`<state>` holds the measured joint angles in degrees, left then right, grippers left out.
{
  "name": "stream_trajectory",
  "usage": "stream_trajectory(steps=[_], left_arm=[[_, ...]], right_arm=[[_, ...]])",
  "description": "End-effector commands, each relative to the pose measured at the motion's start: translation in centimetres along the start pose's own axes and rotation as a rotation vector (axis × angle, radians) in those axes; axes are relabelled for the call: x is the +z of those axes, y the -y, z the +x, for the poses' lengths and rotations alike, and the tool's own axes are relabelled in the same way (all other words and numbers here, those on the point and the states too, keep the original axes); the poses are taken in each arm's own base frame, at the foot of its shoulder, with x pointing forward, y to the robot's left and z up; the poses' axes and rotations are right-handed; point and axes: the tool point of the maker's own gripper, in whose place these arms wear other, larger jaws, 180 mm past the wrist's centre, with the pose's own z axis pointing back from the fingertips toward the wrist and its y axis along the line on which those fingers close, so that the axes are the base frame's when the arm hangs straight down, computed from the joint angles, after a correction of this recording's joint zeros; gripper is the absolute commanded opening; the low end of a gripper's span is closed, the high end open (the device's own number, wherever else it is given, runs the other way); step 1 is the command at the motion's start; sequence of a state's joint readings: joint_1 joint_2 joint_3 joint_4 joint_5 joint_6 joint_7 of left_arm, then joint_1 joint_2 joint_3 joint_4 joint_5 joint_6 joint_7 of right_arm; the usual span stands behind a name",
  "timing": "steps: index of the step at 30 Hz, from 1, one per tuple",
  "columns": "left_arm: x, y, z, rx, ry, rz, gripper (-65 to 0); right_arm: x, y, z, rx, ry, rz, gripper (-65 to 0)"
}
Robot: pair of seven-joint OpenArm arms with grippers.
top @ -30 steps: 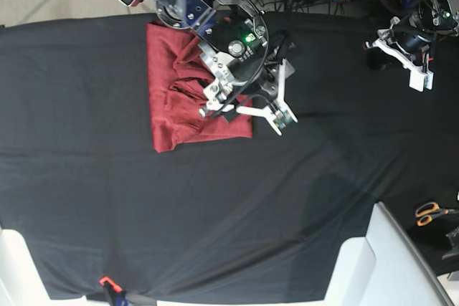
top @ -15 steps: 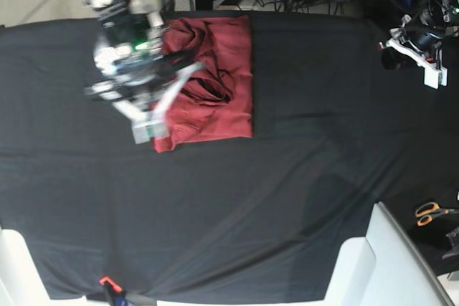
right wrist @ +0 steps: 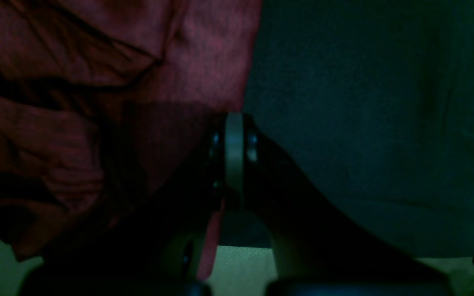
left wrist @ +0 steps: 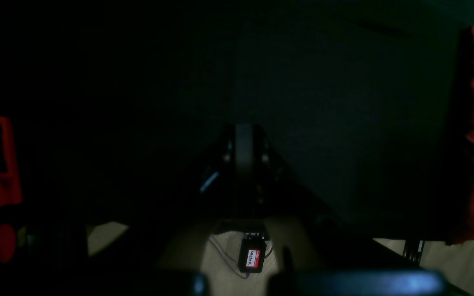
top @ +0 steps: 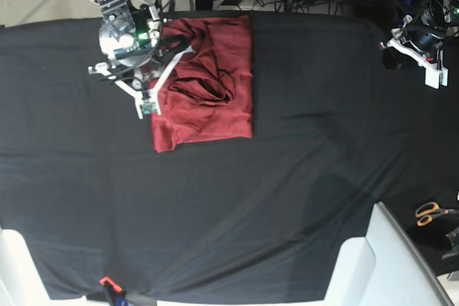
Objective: Fold the T-shirt properly
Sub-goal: 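Press the folded red shirt's top layer with the right gripper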
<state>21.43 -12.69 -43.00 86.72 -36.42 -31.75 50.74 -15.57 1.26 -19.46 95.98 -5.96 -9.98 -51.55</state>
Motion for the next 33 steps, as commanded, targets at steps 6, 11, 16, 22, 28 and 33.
stream_trajectory(steps=[6,11,16,22,28,33], left_arm=[[0.3,0.0,1.3,-0.018,0.037,-0.006,-65.0],[0.3,0.0,1.3,-0.018,0.036,-0.005,-65.0],[0.4,-0.1,1.1,-0.017,0.033,-0.005,-65.0],[0.4,-0.1,1.1,-0.017,0.031,-0.004,-65.0],[0.3,0.0,1.2,-0.018,0.034,-0.005,-65.0],[0.3,0.0,1.2,-0.018,0.033,-0.006,-65.0]], right_arm=[[0.9,-3.3,1.1,0.078,0.052,0.065,-64.7],[1.4,-5.7,0.8,0.132,0.059,0.112,-64.8],[1.5,-5.6,1.2,0.137,0.067,0.108,-64.8],[0.8,-1.7,1.8,0.104,0.07,0.027,-64.8],[2.0,-1.4,2.3,0.097,0.074,0.03,-64.8],[3.0,-3.3,2.5,0.125,0.087,0.073,-64.8]])
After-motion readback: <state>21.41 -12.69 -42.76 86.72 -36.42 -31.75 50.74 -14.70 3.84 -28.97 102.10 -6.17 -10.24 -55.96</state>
